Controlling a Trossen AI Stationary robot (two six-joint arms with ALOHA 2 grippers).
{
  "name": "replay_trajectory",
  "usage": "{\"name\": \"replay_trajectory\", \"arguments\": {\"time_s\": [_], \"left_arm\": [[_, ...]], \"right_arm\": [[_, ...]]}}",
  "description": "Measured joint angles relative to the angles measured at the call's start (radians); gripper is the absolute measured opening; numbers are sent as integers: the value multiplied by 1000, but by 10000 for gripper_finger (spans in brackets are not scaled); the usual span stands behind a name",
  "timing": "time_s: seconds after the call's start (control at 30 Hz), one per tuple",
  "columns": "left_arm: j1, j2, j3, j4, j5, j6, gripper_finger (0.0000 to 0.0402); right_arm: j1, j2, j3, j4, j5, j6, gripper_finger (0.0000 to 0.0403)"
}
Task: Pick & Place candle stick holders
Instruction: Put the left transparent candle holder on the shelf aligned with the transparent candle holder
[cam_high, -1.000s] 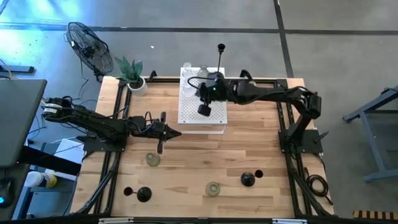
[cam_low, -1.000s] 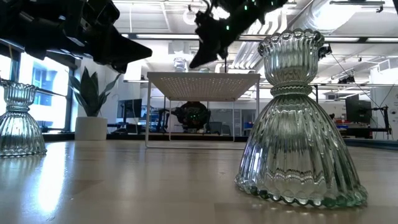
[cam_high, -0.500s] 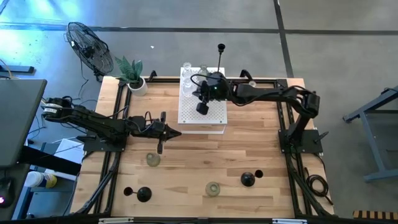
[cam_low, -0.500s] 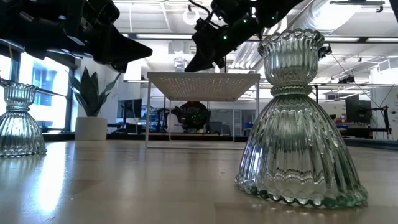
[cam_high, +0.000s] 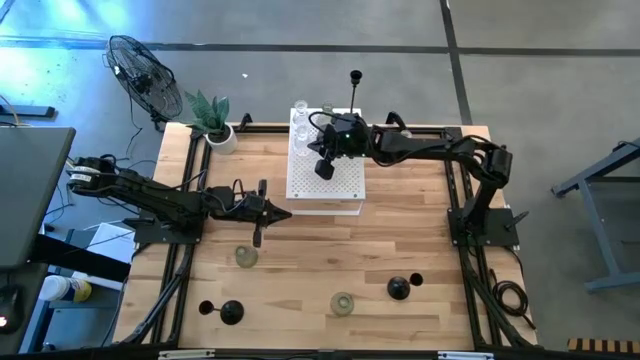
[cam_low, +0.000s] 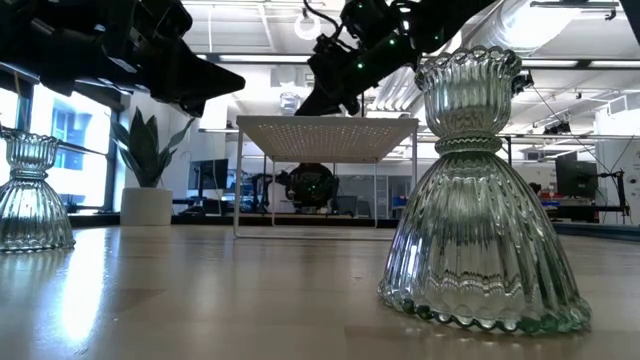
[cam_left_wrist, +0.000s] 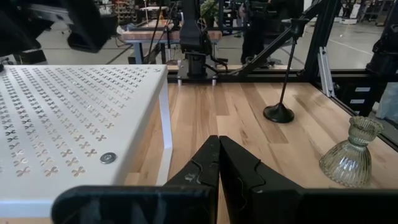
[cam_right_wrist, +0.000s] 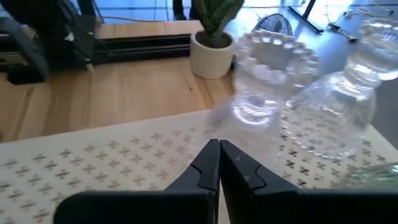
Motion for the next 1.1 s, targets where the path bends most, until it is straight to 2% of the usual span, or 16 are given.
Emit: {"name": "replay_trajectory", "arguments": {"time_s": [0.43,0.67,0.77,0.87,1.0,1.1], "left_arm": [[0,0,0,0,-12,-2,3],[0,0,52,-9,-146,-97,3],[8,0,124,-87,-179,-101,3],[58,1,219,-235,-185,-127,3],[158,44,301,-317,-212,-181,3],[233,93,331,-303,-214,-202,3]], "right_arm": [[-39,0,0,26,-54,26,1],[-6,-71,0,-51,-45,-17,1],[31,-136,0,-142,27,-36,0],[79,-195,0,-217,124,-37,0],[159,-242,-11,-210,262,-11,0],[220,-284,-101,-124,377,36,0]]}}
